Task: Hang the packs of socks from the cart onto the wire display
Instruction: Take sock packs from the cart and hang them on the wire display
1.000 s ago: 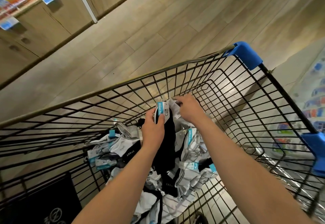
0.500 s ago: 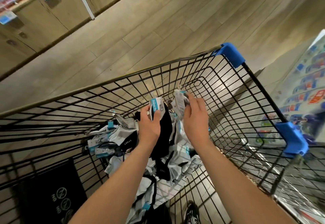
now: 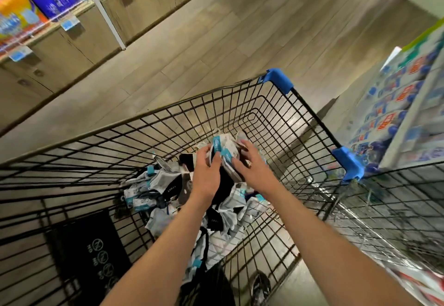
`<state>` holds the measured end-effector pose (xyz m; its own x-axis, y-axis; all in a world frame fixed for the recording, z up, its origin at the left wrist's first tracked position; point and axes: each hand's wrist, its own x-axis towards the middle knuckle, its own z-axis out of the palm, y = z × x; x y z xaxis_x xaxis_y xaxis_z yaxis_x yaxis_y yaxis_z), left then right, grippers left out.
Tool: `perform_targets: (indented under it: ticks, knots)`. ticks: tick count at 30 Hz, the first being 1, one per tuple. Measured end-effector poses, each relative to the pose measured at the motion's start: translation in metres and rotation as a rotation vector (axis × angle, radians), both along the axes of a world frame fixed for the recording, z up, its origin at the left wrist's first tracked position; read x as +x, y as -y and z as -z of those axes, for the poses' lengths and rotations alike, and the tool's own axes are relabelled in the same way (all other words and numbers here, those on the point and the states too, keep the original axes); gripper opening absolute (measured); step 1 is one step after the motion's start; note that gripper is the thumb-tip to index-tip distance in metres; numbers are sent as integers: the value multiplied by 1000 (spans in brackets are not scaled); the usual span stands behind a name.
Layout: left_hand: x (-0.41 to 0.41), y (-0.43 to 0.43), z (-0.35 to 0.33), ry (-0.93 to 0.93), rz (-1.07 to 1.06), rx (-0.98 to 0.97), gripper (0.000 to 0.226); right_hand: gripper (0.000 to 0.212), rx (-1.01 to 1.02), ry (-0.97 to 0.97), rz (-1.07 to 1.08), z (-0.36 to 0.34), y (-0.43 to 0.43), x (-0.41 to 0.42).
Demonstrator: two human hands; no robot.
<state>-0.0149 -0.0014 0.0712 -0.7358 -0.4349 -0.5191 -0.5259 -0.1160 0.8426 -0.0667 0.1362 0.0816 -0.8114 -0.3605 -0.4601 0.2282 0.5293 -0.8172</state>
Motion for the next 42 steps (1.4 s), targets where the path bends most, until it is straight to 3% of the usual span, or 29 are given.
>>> perform_targets:
  ticks: [4, 10, 12, 17, 22, 28, 33, 39, 42]
  knots:
    - [3, -19, -39, -62, 35, 9, 29, 38, 144, -161, -12, -47, -24, 2]
    - [6, -60, -98, -133, 24, -92, 20, 22, 124, -218, 90, -99, -65, 23]
    - [12, -72, -116, -166, 62, -153, 27, 18, 62, -211, 186, -121, -83, 37]
    - [29, -125, -169, -313, 239, -297, 19, 21, -114, -232, 541, -165, -144, 72]
    - [43, -190, -198, -396, 393, -375, 20, 42, -165, -293, 617, -203, -206, 103]
    - [44, -243, -223, -482, 528, -368, 23, 51, -94, -423, 835, -234, -266, 130]
    - [36, -273, -242, -548, 655, -286, 28, 14, -47, -518, 937, -256, -306, 142]
    - [26, -313, -260, -595, 797, -119, 31, 20, 25, -585, 984, -270, -343, 142]
    - [21, -335, -270, -635, 768, -117, 27, 25, 53, -618, 965, -273, -357, 132]
